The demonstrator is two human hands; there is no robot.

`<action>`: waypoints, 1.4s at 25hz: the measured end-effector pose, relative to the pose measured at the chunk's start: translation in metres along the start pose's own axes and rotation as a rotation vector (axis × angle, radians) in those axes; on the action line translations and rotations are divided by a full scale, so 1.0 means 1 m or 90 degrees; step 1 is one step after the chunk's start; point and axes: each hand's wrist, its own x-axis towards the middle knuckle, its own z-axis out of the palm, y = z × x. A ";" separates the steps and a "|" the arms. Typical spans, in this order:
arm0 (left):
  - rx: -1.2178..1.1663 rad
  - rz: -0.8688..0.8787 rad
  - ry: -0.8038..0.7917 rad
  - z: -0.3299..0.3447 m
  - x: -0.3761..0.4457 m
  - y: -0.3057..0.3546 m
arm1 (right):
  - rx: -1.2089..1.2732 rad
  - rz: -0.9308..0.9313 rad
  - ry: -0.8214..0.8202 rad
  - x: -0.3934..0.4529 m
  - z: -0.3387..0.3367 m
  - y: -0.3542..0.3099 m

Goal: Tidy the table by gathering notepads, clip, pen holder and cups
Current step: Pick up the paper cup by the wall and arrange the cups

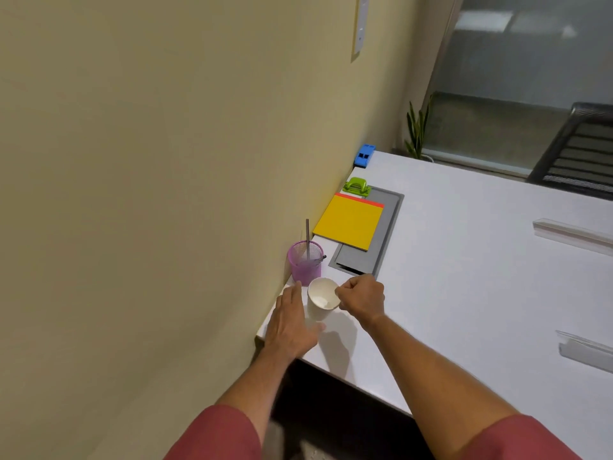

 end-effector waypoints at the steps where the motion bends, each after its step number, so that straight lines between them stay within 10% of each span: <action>1: -0.017 0.002 -0.014 0.006 0.001 0.011 | 0.022 -0.001 0.004 0.001 -0.014 0.003; 23: -0.219 0.076 -0.024 0.090 -0.002 0.191 | 0.276 0.088 0.017 0.016 -0.220 0.089; 35: -0.210 0.203 -0.108 0.117 0.080 0.257 | 0.423 0.182 0.305 0.057 -0.281 0.125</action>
